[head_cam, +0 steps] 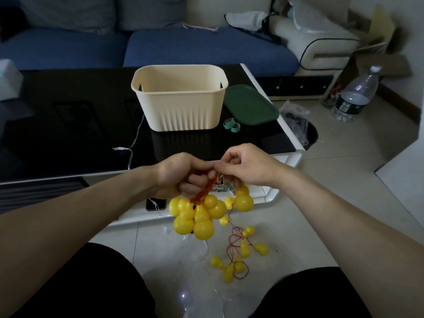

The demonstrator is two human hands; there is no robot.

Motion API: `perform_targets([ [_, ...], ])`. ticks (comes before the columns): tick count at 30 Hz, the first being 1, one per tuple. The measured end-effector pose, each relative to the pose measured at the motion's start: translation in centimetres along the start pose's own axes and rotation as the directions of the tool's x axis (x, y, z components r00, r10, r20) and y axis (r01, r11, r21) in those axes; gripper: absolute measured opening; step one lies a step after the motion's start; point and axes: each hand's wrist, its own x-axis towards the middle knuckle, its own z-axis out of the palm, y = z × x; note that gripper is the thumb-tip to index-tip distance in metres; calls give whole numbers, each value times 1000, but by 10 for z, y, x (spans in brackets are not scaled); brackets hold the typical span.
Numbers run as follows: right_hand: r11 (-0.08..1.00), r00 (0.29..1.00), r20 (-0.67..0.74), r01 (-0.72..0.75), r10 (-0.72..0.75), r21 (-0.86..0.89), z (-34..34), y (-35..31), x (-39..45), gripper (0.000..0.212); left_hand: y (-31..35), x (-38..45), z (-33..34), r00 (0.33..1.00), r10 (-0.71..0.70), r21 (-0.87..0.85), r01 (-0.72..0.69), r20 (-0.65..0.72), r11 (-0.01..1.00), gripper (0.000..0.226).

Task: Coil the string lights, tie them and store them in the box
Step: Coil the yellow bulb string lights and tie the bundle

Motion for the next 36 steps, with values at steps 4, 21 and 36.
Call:
perform_targets([
  [4, 992, 981, 165, -112, 102, 51, -6, 2, -3, 28, 1, 4, 1, 985, -18, -20, 15, -173, 1000, 42],
  [21, 901, 986, -85, -166, 144, -400, -13, -2, -5, 43, 14, -2, -10, 883, 143, -312, -304, -447, 900, 27],
  [36, 854, 995, 78, 95, -64, -512, 29, -40, -2, 38, 6, 9, 12, 890, 185, -266, -313, -416, 912, 37],
])
